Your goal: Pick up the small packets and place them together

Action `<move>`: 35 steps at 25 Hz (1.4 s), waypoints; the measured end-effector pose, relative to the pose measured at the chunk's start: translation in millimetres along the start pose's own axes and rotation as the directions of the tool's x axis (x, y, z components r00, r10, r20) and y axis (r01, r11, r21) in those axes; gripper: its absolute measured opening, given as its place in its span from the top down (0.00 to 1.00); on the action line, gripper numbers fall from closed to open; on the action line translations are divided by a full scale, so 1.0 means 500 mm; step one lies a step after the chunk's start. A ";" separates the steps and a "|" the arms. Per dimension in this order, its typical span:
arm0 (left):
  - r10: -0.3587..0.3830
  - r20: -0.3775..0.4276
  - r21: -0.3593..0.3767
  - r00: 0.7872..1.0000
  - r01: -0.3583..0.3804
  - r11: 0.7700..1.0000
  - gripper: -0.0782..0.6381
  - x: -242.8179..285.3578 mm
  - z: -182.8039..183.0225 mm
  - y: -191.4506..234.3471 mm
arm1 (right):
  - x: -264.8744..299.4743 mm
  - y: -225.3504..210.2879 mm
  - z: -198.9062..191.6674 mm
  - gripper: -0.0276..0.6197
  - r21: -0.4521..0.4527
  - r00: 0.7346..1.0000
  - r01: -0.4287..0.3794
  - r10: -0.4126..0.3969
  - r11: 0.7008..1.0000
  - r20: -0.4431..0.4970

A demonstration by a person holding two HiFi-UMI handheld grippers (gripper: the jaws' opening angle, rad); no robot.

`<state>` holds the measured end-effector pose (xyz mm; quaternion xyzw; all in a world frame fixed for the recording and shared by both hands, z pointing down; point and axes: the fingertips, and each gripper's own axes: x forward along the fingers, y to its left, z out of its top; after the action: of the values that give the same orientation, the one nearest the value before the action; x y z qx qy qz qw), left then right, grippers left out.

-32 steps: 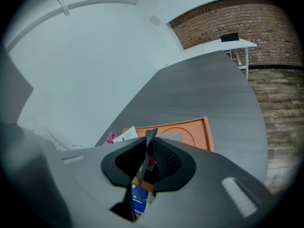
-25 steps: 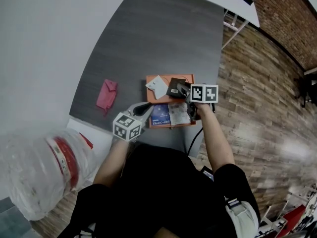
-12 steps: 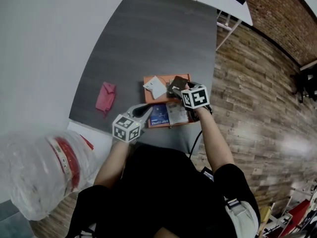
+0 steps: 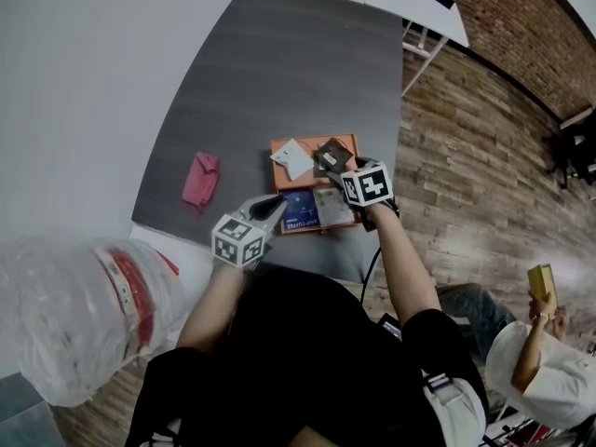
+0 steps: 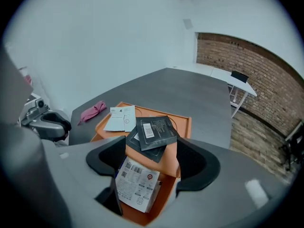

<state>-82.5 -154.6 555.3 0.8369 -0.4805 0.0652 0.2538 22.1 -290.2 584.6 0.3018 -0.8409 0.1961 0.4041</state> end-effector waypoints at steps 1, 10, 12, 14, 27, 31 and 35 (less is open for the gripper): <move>-0.004 0.001 0.002 1.000 0.004 1.000 0.83 -0.001 0.001 -0.003 | -0.008 0.001 0.004 0.44 0.001 1.000 0.005 -0.005 1.000 0.018; -0.032 0.055 0.042 0.998 0.029 0.999 0.83 -0.008 0.030 -0.044 | -0.112 0.036 -0.007 0.59 0.006 0.985 0.047 -0.047 0.999 0.166; -0.035 0.079 0.054 0.996 0.031 0.998 0.84 -0.015 0.035 -0.056 | -0.141 0.051 -0.020 0.62 0.021 0.978 0.050 -0.053 0.999 0.202; -0.041 0.102 0.066 0.994 0.034 0.997 0.85 -0.023 0.038 -0.069 | -0.172 0.069 -0.040 0.65 0.041 0.969 0.050 -0.058 0.998 0.239; -0.039 0.239 0.107 0.970 0.014 0.994 0.89 -0.069 0.056 -0.138 | -0.322 0.118 -0.126 0.89 0.091 0.873 0.089 -0.122 0.992 0.472; -0.008 0.275 0.120 0.961 -0.026 0.992 0.89 -0.099 0.059 -0.171 | -0.371 0.134 -0.147 0.93 0.095 0.834 0.057 -0.100 0.994 0.542; 0.028 0.339 0.110 0.941 -0.069 0.991 0.89 -0.125 0.052 -0.234 | -0.430 0.150 -0.197 0.94 0.036 0.819 0.062 -0.072 0.997 0.569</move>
<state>-21.3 -71.3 468.2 0.8374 -0.5325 -0.0434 0.1153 132.9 -102.9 465.2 0.3791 -0.9105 0.0891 0.1389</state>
